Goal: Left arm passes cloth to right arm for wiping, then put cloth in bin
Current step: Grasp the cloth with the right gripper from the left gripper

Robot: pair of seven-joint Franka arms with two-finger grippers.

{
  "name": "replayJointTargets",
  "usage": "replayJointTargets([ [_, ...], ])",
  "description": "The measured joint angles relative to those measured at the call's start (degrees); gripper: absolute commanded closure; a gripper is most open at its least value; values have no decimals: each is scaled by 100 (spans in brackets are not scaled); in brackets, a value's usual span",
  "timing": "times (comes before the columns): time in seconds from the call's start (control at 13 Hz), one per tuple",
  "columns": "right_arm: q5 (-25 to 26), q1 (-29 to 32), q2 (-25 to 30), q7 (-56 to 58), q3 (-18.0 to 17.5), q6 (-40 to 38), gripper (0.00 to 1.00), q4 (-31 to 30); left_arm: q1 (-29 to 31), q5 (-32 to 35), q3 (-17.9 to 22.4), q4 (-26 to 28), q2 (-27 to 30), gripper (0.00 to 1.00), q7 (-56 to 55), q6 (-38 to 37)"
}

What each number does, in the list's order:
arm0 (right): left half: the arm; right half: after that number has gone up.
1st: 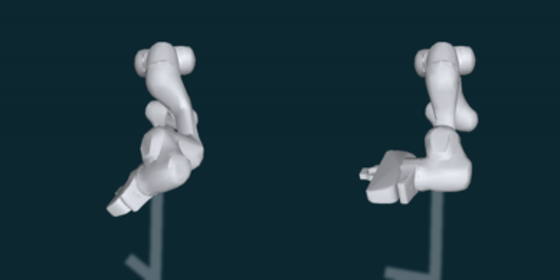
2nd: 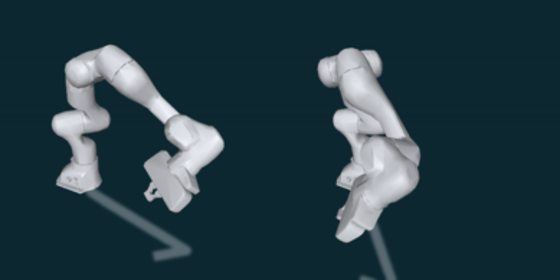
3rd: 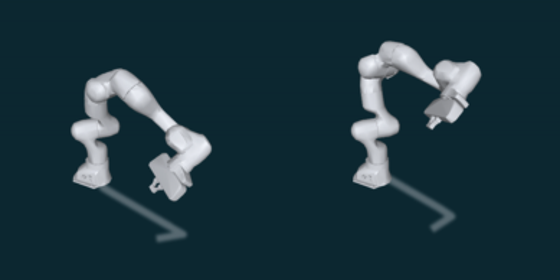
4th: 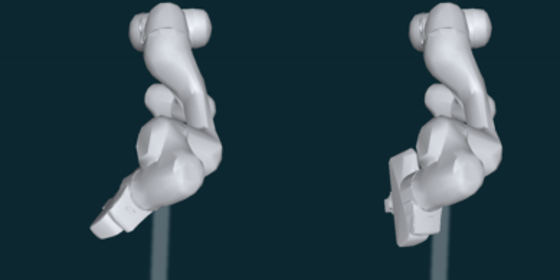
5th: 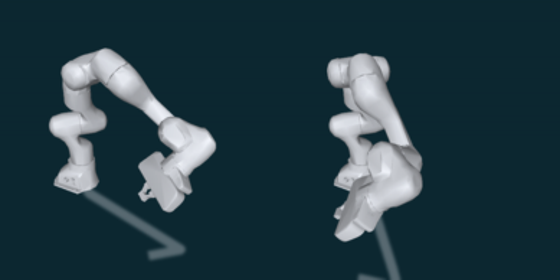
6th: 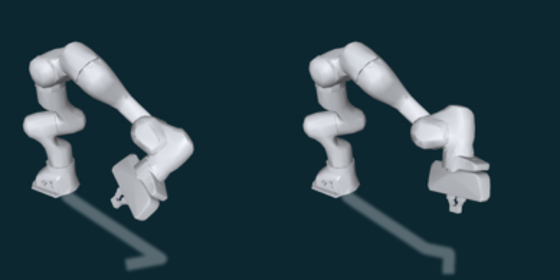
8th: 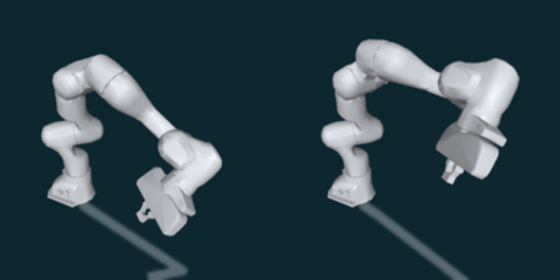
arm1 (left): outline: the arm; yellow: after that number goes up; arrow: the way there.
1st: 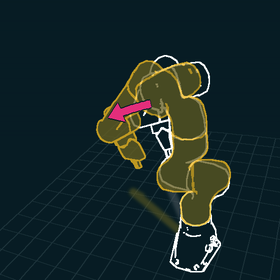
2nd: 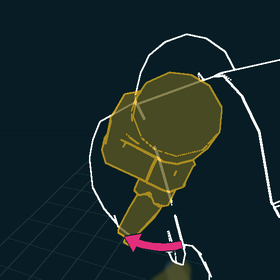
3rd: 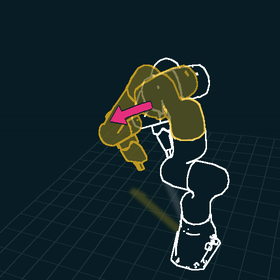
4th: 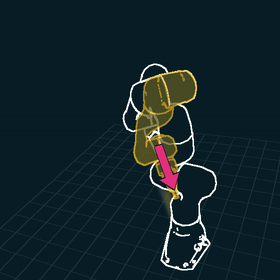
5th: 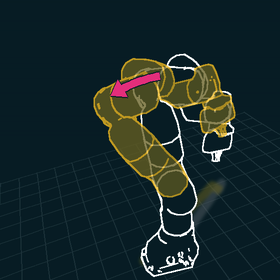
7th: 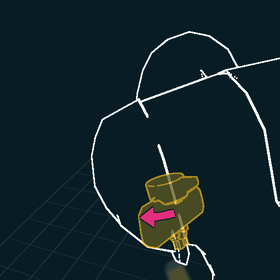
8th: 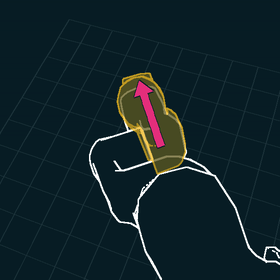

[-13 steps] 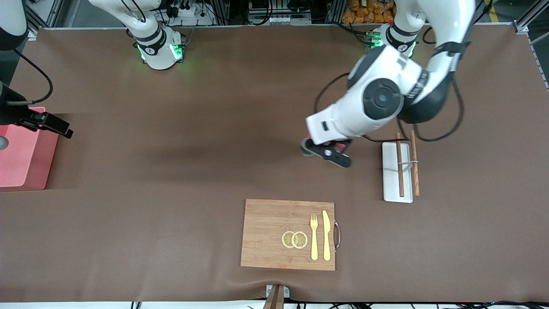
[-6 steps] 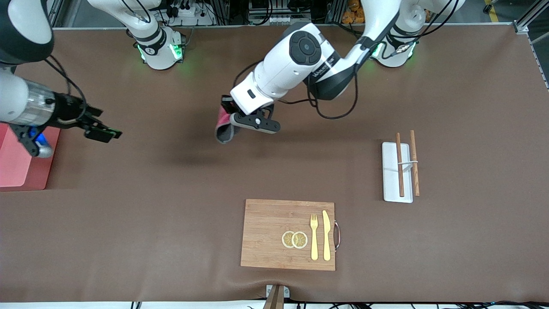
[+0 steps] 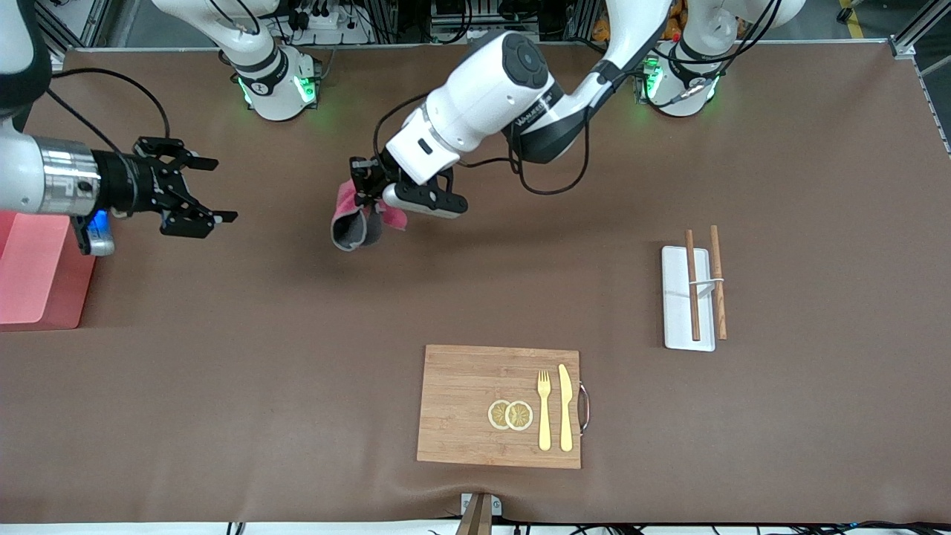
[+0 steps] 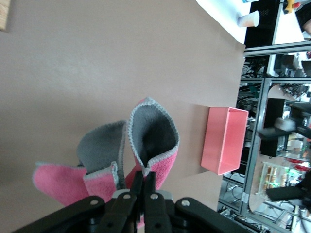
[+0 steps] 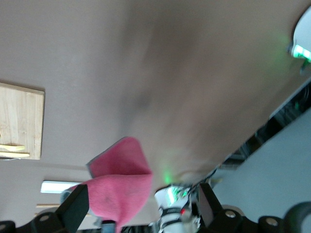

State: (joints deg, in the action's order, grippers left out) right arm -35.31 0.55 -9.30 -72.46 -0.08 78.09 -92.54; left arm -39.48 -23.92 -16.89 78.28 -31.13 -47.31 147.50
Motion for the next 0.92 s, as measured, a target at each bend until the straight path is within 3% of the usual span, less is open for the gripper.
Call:
replayJointTargets([
  [0.38,-737,-158,-322,-410,-41,319,0,-325,-26,0,15,-11,0,100,-44,75],
  [0.77,-970,-1008,-337,-832,-92,1087,0,-808,-34,0,26,-12,0,100,-44,75],
  [0.92,-996,-1241,-338,-843,-95,1297,76,-977,-42,0,27,-12,-2,100,-44,75],
])
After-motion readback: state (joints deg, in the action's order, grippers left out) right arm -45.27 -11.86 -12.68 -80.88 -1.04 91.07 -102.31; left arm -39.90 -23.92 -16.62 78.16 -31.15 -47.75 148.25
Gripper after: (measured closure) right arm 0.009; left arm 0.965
